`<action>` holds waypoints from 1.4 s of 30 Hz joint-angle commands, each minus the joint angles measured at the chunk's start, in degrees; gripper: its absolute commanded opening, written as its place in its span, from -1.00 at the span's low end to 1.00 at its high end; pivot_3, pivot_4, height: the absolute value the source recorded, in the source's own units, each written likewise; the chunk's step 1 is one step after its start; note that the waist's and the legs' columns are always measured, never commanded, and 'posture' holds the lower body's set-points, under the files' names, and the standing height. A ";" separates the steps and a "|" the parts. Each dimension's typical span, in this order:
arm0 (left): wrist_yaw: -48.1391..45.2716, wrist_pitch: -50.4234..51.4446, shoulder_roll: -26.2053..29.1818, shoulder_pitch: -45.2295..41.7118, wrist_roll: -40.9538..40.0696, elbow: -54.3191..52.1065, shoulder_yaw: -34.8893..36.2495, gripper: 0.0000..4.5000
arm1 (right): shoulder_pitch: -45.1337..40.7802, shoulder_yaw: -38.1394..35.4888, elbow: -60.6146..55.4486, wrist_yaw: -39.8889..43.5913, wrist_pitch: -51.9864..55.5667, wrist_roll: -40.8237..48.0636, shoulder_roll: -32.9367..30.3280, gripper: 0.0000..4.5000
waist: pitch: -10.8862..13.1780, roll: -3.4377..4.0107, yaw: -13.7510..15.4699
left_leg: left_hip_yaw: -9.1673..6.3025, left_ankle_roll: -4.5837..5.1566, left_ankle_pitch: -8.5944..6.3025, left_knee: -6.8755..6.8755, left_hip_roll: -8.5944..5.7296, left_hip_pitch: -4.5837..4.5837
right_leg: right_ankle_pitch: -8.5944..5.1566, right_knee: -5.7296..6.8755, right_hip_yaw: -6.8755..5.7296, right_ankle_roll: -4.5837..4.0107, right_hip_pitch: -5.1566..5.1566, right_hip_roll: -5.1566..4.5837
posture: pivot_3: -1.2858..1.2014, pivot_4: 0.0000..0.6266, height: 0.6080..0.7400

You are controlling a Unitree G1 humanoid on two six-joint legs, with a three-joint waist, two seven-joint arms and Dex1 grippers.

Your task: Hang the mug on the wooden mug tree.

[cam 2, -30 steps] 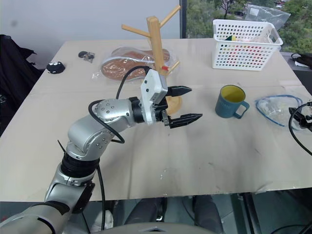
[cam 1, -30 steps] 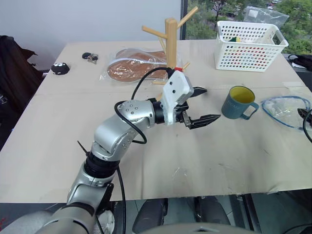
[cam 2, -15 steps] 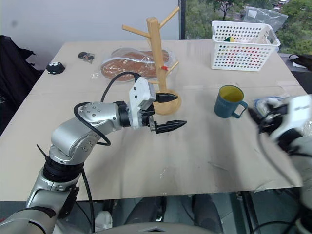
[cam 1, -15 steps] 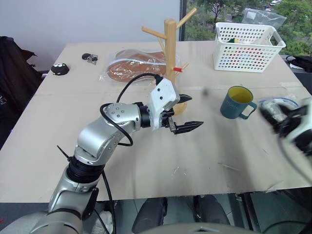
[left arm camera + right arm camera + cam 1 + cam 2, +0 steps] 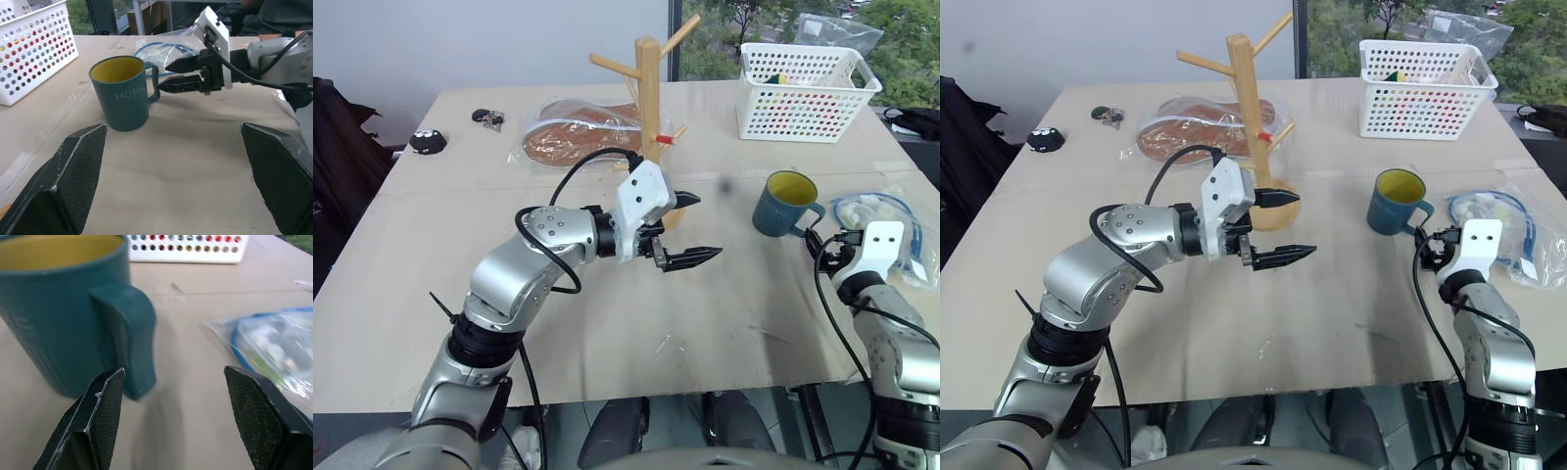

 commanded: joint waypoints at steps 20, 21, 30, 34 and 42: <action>1.19 -0.18 -0.28 1.34 -0.43 -4.23 1.90 1.00 | -9.67 1.83 17.42 4.98 -12.54 -2.34 0.66 -0.97 | 0.00 0.01 -0.04 | -0.02 0.00 0.00 -0.01 -0.01 -0.01 | 0.01 0.00 0.00 -0.01 0.00 -0.01 | 0.03 -0.52 1.00; 1.22 -0.18 -0.26 1.49 -0.48 -4.37 1.93 1.00 | -9.72 1.85 17.42 5.31 -12.51 -2.19 0.62 -0.97 | 0.00 0.01 -0.04 | -0.02 0.00 0.00 -0.01 -0.01 -0.01 | 0.01 0.00 0.01 -0.01 0.00 -0.01 | 0.03 -0.52 1.00; 1.07 -13.53 -5.31 16.73 -3.70 -4.46 11.26 1.00 | -14.86 8.25 9.83 19.41 -6.85 -1.30 -8.61 -0.97 | 0.05 0.10 -0.53 | 0.08 0.01 0.00 -0.01 0.03 -0.01 | 0.01 0.01 0.09 -0.01 -0.09 -0.02 | 0.03 -0.52 1.00; 2.09 -25.28 -10.31 24.38 -1.91 -3.59 16.85 1.00 | -22.80 12.12 5.65 27.38 -1.34 -0.20 -14.79 -0.97 | 0.04 0.08 -0.59 | 0.04 0.00 0.00 0.02 0.05 -0.04 | 0.02 0.00 0.04 -0.02 -0.08 -0.04 | 0.03 -0.52 1.00; 2.81 -34.12 -13.38 30.81 -3.41 -3.48 20.81 1.00 | -42.92 23.02 3.20 36.70 11.42 -0.72 -18.59 -0.97 | 0.03 0.03 0.31 | -0.02 0.03 -0.02 0.02 0.04 -0.13 | 0.03 -0.08 -0.07 -0.04 -0.09 -0.10 | 0.03 -0.52 1.00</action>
